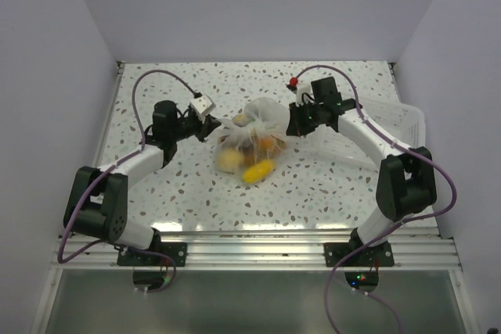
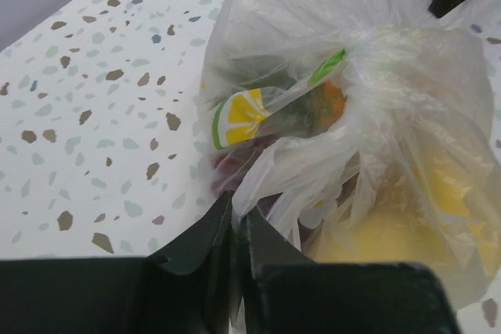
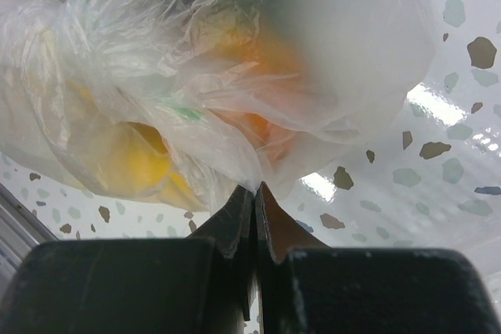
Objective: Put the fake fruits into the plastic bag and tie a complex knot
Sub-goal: Tie the plastic bag at the center of the board.
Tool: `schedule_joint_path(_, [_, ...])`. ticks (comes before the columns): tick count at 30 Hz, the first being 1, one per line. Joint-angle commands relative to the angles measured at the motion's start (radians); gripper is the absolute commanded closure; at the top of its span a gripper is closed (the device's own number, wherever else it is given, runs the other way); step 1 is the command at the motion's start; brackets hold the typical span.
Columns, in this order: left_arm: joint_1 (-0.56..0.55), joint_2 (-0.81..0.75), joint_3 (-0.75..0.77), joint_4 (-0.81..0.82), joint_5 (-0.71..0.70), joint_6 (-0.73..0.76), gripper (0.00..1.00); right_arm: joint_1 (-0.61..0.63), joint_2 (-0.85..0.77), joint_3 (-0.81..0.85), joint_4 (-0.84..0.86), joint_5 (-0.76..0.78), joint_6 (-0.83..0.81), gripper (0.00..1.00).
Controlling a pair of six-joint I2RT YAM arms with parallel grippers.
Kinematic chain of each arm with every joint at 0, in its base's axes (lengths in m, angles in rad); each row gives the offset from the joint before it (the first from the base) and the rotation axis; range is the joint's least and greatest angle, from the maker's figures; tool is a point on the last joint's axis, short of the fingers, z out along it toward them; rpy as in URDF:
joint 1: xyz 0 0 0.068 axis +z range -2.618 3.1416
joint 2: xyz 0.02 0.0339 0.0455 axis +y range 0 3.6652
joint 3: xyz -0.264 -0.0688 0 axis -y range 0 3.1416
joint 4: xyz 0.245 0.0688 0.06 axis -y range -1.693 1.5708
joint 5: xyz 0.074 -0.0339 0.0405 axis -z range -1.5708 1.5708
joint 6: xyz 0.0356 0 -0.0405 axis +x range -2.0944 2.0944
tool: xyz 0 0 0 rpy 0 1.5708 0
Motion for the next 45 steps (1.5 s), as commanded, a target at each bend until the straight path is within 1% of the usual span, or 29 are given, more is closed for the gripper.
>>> schedule_joint_path(1, [-0.011, 0.019, 0.022, 0.042, -0.13, 0.047, 0.92, -0.005, 0.008, 0.045, -0.014, -0.023, -0.023, 1.0])
schedule_joint_path(2, [-0.014, 0.022, 0.027, 0.035, -0.185, 0.053, 1.0, -0.004, 0.007, 0.043, -0.017, -0.021, -0.031, 1.0])
schedule_joint_path(3, [-0.017, 0.022, 0.037, 0.022, -0.314, 0.07, 1.0, -0.007, 0.002, 0.043, -0.022, -0.015, -0.037, 1.0])
schedule_joint_path(5, [-0.015, 0.019, 0.051, 0.008, -0.419, 0.093, 1.0, -0.005, -0.01, 0.045, -0.025, 0.034, -0.081, 1.0])
schedule_joint_path(6, [-0.014, 0.019, 0.059, -0.012, -0.516, 0.12, 1.0, -0.005, -0.015, 0.043, -0.024, 0.066, -0.098, 1.0])
schedule_joint_path(9, [0.018, 0.008, 0.07, -0.058, -0.61, 0.168, 1.0, -0.005, -0.033, 0.045, -0.024, 0.221, -0.18, 1.0])
schedule_joint_path(11, [0.043, -0.004, 0.076, -0.087, -0.642, 0.176, 1.0, -0.005, -0.052, 0.042, -0.025, 0.317, -0.244, 1.0])
schedule_joint_path(12, [0.064, -0.018, 0.07, -0.103, -0.674, 0.18, 1.0, -0.005, -0.059, 0.036, -0.019, 0.35, -0.261, 1.0])
schedule_joint_path(14, [0.088, -0.036, 0.054, -0.1, -0.679, 0.196, 1.0, -0.005, -0.081, 0.022, -0.011, 0.399, -0.316, 1.0])
schedule_joint_path(15, [0.11, -0.047, 0.041, -0.098, -0.717, 0.209, 1.0, -0.007, -0.085, 0.017, -0.014, 0.434, -0.331, 1.0])
schedule_joint_path(16, [0.123, -0.058, 0.034, -0.098, -0.727, 0.219, 1.0, -0.005, -0.093, 0.011, -0.008, 0.456, -0.354, 1.0])
schedule_joint_path(20, [0.203, -0.081, 0.018, -0.109, -0.724, 0.229, 1.0, -0.013, -0.127, -0.038, 0.027, 0.531, -0.442, 1.0])
schedule_joint_path(21, [0.239, -0.086, 0.015, -0.104, -0.719, 0.237, 1.0, -0.027, -0.133, -0.044, 0.038, 0.542, -0.447, 1.0])
schedule_joint_path(24, [0.285, -0.093, 0.008, -0.101, -0.702, 0.257, 1.0, -0.079, -0.116, -0.041, 0.049, 0.549, -0.467, 1.0])
schedule_joint_path(26, [0.301, -0.093, 0.001, -0.104, -0.69, 0.266, 1.0, -0.105, -0.104, -0.041, 0.049, 0.549, -0.482, 1.0])
schedule_joint_path(32, [0.339, -0.067, -0.024, -0.069, -0.69, 0.289, 1.0, -0.192, -0.041, -0.07, 0.122, 0.565, -0.533, 1.0])
schedule_joint_path(36, [0.385, -0.031, -0.018, -0.075, -0.687, 0.304, 1.0, -0.22, 0.005, -0.073, 0.136, 0.562, -0.543, 1.0])
schedule_joint_path(39, [0.399, -0.001, -0.016, -0.075, -0.64, 0.311, 1.0, -0.22, 0.019, -0.082, 0.144, 0.547, -0.545, 1.0])
schedule_joint_path(41, [0.399, 0.002, 0.016, -0.127, -0.595, 0.291, 1.0, -0.211, 0.028, -0.038, 0.113, 0.511, -0.511, 1.0])
schedule_joint_path(42, [0.398, -0.007, 0.037, -0.162, -0.511, 0.288, 1.0, -0.202, 0.03, -0.011, 0.061, 0.475, -0.496, 1.0])
schedule_joint_path(44, [0.378, -0.023, 0.086, -0.233, -0.484, 0.243, 1.0, -0.168, 0.033, 0.097, 0.009, 0.456, -0.458, 1.0])
schedule_joint_path(45, [0.356, -0.036, 0.156, -0.262, -0.478, 0.225, 1.0, -0.16, 0.028, 0.138, -0.031, 0.429, -0.442, 1.0])
